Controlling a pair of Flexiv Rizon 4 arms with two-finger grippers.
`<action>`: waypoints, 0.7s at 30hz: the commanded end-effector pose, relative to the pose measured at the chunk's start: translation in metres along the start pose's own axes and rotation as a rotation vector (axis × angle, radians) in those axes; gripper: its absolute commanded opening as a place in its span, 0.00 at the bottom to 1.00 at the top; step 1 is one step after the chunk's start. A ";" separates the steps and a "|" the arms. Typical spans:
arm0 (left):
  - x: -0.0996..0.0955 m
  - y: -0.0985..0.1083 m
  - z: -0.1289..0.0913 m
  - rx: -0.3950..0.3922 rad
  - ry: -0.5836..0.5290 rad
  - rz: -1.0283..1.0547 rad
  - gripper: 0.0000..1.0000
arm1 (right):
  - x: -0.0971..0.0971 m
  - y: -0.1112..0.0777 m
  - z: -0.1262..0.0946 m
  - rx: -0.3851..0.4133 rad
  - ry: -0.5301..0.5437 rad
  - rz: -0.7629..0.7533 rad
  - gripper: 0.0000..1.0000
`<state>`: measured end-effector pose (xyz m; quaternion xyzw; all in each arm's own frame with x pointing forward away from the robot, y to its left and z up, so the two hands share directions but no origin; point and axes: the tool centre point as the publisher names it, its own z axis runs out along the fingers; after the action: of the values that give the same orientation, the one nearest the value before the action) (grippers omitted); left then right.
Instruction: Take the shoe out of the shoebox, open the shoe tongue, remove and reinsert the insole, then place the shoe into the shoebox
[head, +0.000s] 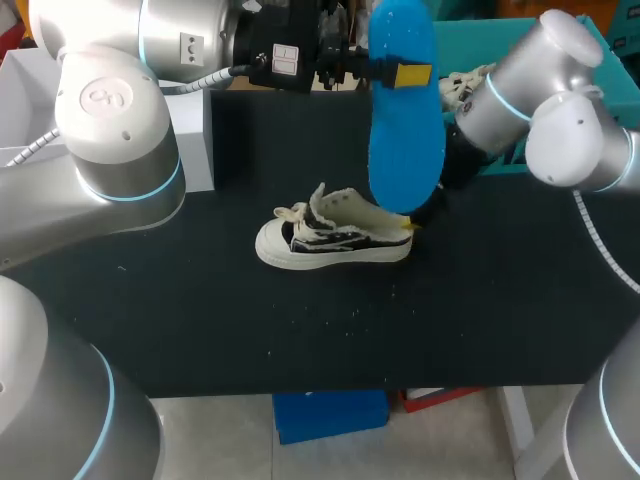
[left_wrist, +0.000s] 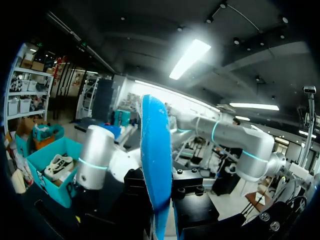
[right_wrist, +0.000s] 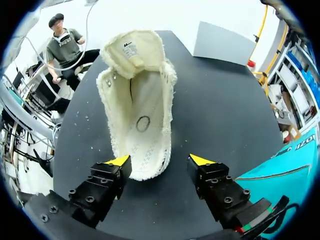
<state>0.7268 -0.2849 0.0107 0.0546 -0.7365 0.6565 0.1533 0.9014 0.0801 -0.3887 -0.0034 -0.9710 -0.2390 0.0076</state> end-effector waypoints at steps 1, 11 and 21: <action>0.001 0.001 0.001 0.000 -0.005 0.000 0.00 | -0.012 0.013 0.001 0.209 0.009 -0.012 0.50; 0.001 0.001 0.001 0.000 -0.005 0.000 0.00 | -0.019 0.032 0.010 0.285 0.022 -0.017 0.54; 0.001 0.001 0.001 0.000 -0.005 0.000 0.00 | -0.014 0.044 0.023 0.307 0.041 0.021 0.60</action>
<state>0.7268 -0.2849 0.0107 0.0546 -0.7365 0.6566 0.1533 0.9133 0.1223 -0.3882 -0.0075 -0.9917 -0.1251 0.0286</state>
